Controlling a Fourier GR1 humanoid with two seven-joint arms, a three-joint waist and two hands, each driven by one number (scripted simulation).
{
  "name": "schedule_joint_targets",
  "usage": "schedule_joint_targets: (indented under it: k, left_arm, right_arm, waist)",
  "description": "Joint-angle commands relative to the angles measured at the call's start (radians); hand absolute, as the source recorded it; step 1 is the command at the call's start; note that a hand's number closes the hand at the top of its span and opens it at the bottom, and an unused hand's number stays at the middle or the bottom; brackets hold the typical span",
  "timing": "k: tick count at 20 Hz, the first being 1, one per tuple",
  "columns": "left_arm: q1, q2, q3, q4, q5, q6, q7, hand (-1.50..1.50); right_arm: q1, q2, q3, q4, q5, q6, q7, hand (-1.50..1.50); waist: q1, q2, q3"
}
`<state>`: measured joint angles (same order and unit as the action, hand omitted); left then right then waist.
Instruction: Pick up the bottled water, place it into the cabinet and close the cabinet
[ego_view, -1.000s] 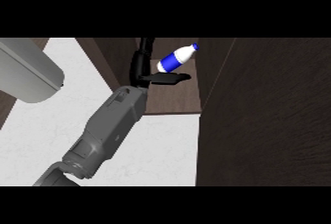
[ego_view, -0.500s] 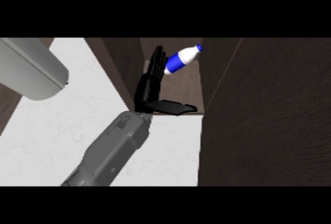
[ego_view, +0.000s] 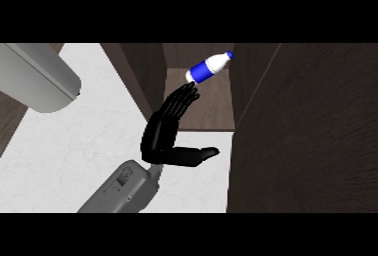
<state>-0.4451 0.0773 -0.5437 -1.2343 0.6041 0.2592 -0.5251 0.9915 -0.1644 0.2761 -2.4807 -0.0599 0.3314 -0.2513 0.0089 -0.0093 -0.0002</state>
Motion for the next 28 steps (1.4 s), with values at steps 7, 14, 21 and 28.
schedule_joint_targets:
  k: [7, 14, 21, 28]
  left_arm:
    - [0.296, 0.189, -0.025, -0.338, 0.015, -0.034, 0.06, 1.5]
    - [0.425, 0.286, 0.06, -0.472, 0.043, -0.018, 0.055, -1.5]
    - [0.567, 0.359, 0.157, -0.539, 0.161, -0.128, 0.022, -1.5]
    - [0.648, 0.434, 0.225, -0.583, 0.223, -0.196, 0.031, -1.5]
  right_arm:
    - [0.061, -0.173, 0.069, -0.115, 0.122, 0.153, 0.0, 1.5]
    - [0.02, -0.235, 0.145, -0.134, 0.236, 0.204, -0.061, 1.5]
    - [-0.034, -0.308, 0.315, -0.143, 0.279, 0.242, 0.035, 1.5]
    - [-0.149, -0.343, 0.42, -0.173, 0.304, 0.226, 0.131, 1.5]
  waist:
    - [0.001, -0.005, -0.001]
    - [-0.015, -0.008, -0.001]
    - [0.007, -0.007, -0.006]
    - [0.03, -0.011, -0.014]
